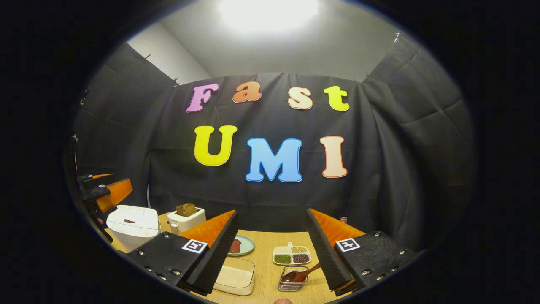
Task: Close the left gripper, press the button to open the rice cooker; take a wooden spoon from the chopstick holder with the right hand, scoop a spoonful of rice and pour it into the rice cooker, then put the wooden spoon back into the chopstick holder.
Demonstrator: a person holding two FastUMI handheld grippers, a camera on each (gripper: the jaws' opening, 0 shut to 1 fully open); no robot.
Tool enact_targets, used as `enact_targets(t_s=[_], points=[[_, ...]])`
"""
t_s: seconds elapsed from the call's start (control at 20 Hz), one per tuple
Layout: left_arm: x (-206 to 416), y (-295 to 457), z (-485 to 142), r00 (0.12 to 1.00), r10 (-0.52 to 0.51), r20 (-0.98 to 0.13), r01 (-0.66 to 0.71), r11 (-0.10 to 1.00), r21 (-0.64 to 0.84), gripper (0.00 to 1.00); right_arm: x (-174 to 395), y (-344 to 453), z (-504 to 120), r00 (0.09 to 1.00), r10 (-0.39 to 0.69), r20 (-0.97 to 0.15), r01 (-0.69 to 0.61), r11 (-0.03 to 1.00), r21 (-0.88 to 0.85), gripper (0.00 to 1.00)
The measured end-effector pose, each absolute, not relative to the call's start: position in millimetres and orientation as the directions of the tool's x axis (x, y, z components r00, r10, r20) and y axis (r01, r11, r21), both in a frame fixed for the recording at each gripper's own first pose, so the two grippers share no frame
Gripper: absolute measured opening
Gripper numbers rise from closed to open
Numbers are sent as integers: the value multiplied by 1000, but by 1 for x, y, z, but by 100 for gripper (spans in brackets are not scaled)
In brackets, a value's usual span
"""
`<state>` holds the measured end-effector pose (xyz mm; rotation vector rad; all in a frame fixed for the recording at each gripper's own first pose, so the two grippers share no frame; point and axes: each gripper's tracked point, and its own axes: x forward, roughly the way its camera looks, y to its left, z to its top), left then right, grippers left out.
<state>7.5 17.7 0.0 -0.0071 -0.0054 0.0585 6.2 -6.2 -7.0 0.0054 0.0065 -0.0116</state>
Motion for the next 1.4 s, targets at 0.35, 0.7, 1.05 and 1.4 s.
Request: enact_targets(t_s=[0.35, 0.7, 1.05, 1.4], points=[[14, 20, -20, 997, 50, -51, -50, 999, -5, 55, 12, -3, -10, 1000, -3, -22, 3, 1000, 4, 95], [20, 28, -32, 994, 80, -74, -76, 995, 60, 9, 13, 3, -4, 1000, 3, -18, -3, 1000, -8, 95], [33, 56, -64, 985, 116, -131, -107, 992, 74, 8, 6, 3, -8, 999, -21, -39, 20, 999, -32, 95], [52, 101, -108, 957, 192, -218, -176, 980, 91, 11, -5, -8, -5, 997, -69, -47, 66, 996, -59, 95]])
